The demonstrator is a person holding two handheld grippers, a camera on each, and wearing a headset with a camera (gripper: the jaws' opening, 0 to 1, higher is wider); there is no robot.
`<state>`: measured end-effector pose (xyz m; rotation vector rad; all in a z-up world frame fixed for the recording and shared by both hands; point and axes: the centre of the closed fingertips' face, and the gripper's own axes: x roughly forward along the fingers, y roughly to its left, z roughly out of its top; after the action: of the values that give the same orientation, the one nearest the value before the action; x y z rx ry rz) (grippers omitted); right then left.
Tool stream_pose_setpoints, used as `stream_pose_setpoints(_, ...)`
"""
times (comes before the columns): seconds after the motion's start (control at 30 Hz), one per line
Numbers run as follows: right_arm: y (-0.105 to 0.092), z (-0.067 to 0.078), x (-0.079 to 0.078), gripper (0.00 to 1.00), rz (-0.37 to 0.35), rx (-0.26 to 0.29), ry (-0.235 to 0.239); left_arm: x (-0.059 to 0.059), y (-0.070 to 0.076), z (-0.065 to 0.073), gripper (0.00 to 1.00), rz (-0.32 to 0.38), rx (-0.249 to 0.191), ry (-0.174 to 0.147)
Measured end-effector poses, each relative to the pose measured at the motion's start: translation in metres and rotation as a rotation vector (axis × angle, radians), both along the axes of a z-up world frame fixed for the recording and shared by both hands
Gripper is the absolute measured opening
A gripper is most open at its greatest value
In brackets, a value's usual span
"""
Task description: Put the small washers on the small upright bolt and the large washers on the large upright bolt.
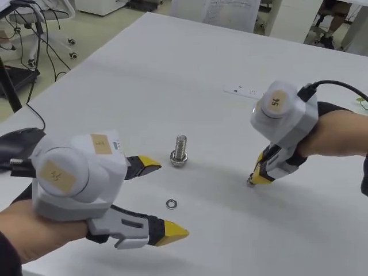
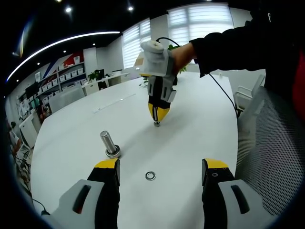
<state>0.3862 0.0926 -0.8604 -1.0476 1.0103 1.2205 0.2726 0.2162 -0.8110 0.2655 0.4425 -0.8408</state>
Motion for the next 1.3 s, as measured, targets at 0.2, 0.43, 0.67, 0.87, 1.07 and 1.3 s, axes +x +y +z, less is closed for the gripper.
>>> stream_pose_setpoints(0.2,-0.0009,-0.003,0.0004,0.13,-0.003,-0.005,0.006,0.0006,0.0008,0.0,0.69,0.003,0.0,0.0)
stream_pose_setpoints(0.43,-0.0009,-0.0048,-0.0006,0.13,-0.004,-0.009,0.011,0.0005,0.0009,-0.0011,0.69,0.005,0.0,0.003)
stream_pose_setpoints(0.67,-0.001,-0.0056,-0.0026,0.14,-0.002,-0.009,0.011,0.0006,0.0011,-0.0023,0.69,0.006,0.002,0.005)
stream_pose_setpoints(0.87,0.0003,-0.0059,-0.0026,0.15,-0.003,-0.003,0.011,-0.0001,0.0008,-0.002,0.69,0.007,0.001,0.004)
stream_pose_setpoints(1.07,0.0001,-0.005,0.0022,0.15,-0.008,0.002,0.008,-0.001,-0.0001,-0.0007,0.69,0.007,0.001,0.003)
stream_pose_setpoints(1.3,-0.0019,-0.001,0.002,0.16,-0.014,0.007,-0.001,-0.0018,-0.0016,0.0003,0.69,0.005,0.001,0.002)
